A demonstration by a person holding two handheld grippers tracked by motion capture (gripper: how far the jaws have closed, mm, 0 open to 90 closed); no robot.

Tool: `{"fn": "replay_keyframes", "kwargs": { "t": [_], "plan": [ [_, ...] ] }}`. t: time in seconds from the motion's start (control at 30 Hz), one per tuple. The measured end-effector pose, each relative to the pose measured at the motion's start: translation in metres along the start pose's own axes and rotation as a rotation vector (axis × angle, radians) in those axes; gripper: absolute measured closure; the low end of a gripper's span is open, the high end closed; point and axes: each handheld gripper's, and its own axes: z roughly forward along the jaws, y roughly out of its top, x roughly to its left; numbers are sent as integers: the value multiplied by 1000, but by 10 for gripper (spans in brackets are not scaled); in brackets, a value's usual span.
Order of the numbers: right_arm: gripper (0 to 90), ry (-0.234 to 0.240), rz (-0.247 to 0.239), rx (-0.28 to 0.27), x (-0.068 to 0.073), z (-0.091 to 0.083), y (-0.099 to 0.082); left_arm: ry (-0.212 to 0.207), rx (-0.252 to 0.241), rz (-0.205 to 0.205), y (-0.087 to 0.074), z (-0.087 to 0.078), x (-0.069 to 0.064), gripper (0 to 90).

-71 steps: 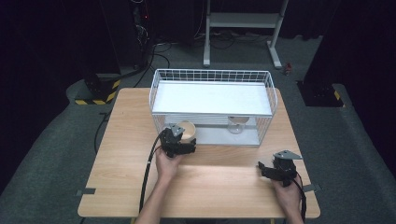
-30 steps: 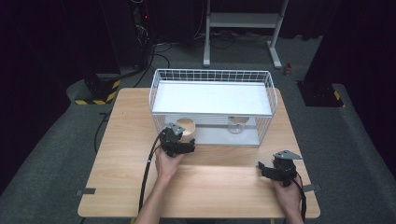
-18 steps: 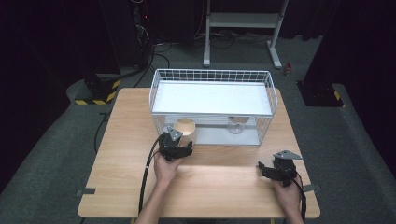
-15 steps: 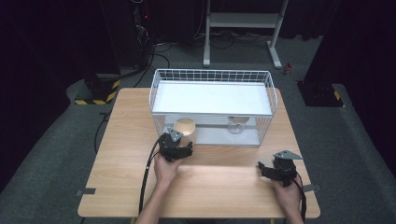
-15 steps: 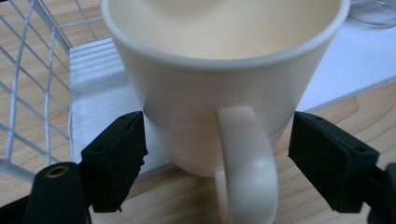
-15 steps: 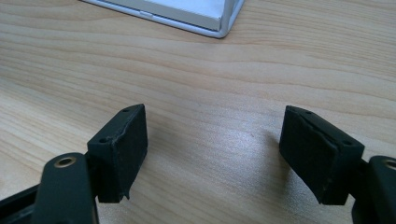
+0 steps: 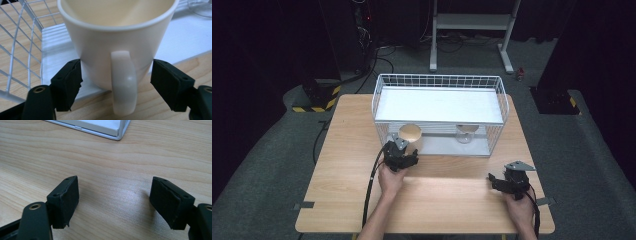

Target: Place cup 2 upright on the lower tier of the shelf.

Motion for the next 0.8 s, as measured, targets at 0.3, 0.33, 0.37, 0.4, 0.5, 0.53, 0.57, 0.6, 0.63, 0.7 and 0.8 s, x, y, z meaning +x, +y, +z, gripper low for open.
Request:
{"fn": "replay_keyframes", "kwargs": {
  "t": [0.3,0.33,0.37,0.4,0.5,0.53,0.57,0.6,0.63,0.7,0.8],
  "plan": [
    [239,1,1,-1,0,0,0,18,21,-7,-1,6,2,370],
    [239,1,1,-1,0,0,0,16,23,-7,-1,7,3,384],
    [239,1,0,-1,0,0,0,16,26,-7,-2,8,4,398],
    [239,1,1,0,0,0,0,18,27,-5,-2,9,4,408],
    [239,2,1,0,0,0,0,20,30,-12,-2,9,5,430],
    [239,1,0,-1,0,0,0,20,29,-13,-2,10,5,435],
    [239,1,0,0,0,0,0,21,34,-6,-2,10,5,439],
    [239,1,-1,-1,0,0,0,24,43,-4,-1,11,5,445],
    [239,1,-1,-1,0,0,0,30,53,4,0,12,4,447],
    [238,1,0,0,0,0,0,42,59,11,2,14,2,449],
    [238,1,0,-1,0,0,0,42,74,20,6,15,3,461]
  ]
}}
